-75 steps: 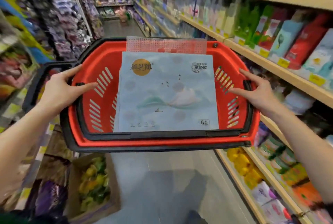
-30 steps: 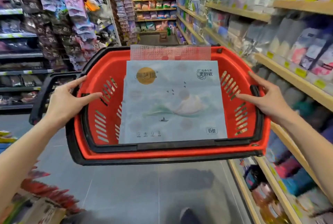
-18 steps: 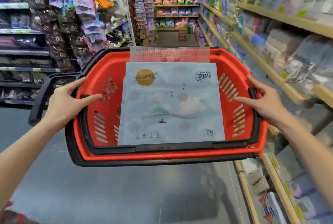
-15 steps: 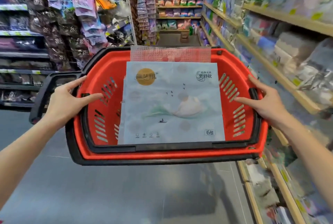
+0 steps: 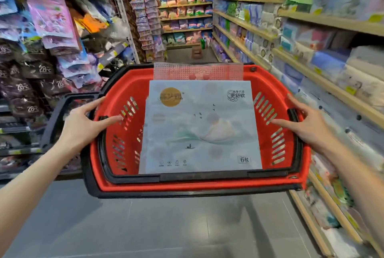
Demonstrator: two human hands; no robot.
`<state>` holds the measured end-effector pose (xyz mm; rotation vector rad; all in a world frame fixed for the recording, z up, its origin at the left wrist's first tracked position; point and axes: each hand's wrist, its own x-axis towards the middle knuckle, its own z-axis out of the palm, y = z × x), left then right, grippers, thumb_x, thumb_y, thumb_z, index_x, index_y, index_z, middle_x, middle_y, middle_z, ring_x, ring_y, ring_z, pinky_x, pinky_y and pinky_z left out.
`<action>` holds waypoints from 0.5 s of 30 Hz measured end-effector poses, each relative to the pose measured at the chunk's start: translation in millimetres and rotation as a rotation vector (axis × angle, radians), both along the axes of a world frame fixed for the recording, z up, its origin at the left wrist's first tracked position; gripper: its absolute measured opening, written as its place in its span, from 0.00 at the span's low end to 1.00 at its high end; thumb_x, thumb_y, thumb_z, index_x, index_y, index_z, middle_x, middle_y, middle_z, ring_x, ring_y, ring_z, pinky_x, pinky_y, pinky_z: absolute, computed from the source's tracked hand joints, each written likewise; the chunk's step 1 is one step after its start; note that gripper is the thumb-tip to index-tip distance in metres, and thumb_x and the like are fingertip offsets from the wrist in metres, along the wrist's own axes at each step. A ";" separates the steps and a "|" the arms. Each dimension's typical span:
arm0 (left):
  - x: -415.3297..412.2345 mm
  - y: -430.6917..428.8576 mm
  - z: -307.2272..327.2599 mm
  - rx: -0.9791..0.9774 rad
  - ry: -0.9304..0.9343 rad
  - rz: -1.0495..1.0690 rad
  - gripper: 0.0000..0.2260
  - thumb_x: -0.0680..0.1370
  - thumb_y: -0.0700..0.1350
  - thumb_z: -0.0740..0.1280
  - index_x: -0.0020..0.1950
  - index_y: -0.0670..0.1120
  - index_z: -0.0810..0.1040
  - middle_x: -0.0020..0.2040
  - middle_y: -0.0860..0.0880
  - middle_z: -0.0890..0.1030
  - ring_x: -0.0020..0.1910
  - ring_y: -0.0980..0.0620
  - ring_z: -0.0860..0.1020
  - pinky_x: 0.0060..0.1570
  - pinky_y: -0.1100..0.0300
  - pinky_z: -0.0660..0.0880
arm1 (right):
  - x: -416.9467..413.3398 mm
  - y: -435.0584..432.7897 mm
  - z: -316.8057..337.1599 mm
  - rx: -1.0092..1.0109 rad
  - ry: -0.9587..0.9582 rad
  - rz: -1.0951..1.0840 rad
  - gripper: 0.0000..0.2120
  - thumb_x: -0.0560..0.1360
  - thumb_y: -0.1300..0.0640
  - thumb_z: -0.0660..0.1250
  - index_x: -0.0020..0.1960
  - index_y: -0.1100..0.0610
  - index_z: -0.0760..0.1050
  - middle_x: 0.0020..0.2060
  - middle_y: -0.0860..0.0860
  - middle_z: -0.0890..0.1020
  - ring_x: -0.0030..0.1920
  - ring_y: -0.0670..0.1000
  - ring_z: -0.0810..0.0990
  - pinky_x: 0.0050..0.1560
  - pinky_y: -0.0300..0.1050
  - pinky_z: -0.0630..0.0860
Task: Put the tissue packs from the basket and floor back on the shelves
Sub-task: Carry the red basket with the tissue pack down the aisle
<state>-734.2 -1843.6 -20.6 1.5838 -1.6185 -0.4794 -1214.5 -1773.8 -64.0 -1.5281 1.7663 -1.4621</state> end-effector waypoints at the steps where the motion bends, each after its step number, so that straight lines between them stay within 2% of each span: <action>1: 0.5 -22.7 -2.6 0.006 -0.002 -0.009 0.29 0.53 0.67 0.75 0.52 0.73 0.71 0.56 0.49 0.81 0.54 0.52 0.79 0.60 0.49 0.74 | 0.8 -16.8 -0.3 -0.002 0.002 -0.010 0.37 0.64 0.64 0.75 0.70 0.59 0.65 0.61 0.45 0.69 0.41 0.22 0.70 0.42 0.14 0.62; 3: -1.2 -67.4 -9.5 0.018 0.003 -0.025 0.32 0.51 0.70 0.74 0.54 0.73 0.71 0.57 0.48 0.81 0.57 0.51 0.78 0.61 0.48 0.73 | -1.4 -51.3 -6.1 0.011 0.007 -0.023 0.37 0.64 0.64 0.75 0.70 0.59 0.65 0.61 0.45 0.69 0.40 0.20 0.69 0.41 0.13 0.62; 5: -5.6 -113.9 -18.2 0.026 -0.004 -0.036 0.34 0.51 0.71 0.73 0.57 0.72 0.72 0.57 0.48 0.81 0.58 0.50 0.78 0.61 0.47 0.73 | -7.7 -87.9 -15.4 0.027 -0.001 -0.029 0.39 0.62 0.61 0.77 0.70 0.59 0.65 0.63 0.46 0.69 0.45 0.24 0.70 0.43 0.13 0.62; 8: -24.0 -181.8 -30.9 0.047 -0.029 -0.050 0.39 0.53 0.69 0.74 0.63 0.65 0.72 0.60 0.48 0.80 0.61 0.49 0.75 0.63 0.47 0.71 | -21.0 -149.3 -28.2 0.045 -0.019 -0.026 0.53 0.50 0.39 0.76 0.69 0.58 0.65 0.63 0.43 0.68 0.51 0.25 0.68 0.46 0.13 0.60; 9: -32.9 -204.0 -33.4 0.047 -0.034 -0.058 0.39 0.54 0.67 0.74 0.64 0.62 0.72 0.61 0.48 0.79 0.63 0.49 0.74 0.65 0.48 0.70 | -26.9 -170.8 -31.4 0.048 -0.016 -0.018 0.54 0.49 0.37 0.75 0.69 0.57 0.65 0.62 0.42 0.68 0.53 0.25 0.67 0.46 0.13 0.60; 11: -48.1 -246.6 -41.3 0.054 -0.021 -0.070 0.37 0.58 0.62 0.75 0.66 0.58 0.72 0.64 0.49 0.77 0.61 0.52 0.73 0.63 0.53 0.69 | -37.6 -213.4 -35.6 0.064 -0.032 -0.017 0.49 0.53 0.43 0.74 0.70 0.58 0.65 0.61 0.43 0.68 0.51 0.26 0.67 0.45 0.13 0.60; 13: -59.9 -284.1 -47.3 0.058 -0.010 -0.070 0.35 0.61 0.57 0.76 0.66 0.55 0.72 0.64 0.48 0.76 0.56 0.55 0.72 0.57 0.58 0.68 | -46.3 -255.4 -33.8 0.066 -0.018 -0.023 0.44 0.56 0.50 0.74 0.69 0.60 0.65 0.60 0.44 0.69 0.47 0.23 0.69 0.43 0.13 0.61; 15: -65.9 -321.6 -50.6 0.072 -0.014 -0.071 0.35 0.61 0.57 0.76 0.66 0.55 0.73 0.63 0.48 0.77 0.55 0.55 0.73 0.54 0.60 0.67 | -57.5 -294.6 -32.4 0.087 0.015 -0.021 0.39 0.61 0.58 0.76 0.69 0.60 0.65 0.61 0.45 0.69 0.49 0.26 0.70 0.42 0.13 0.61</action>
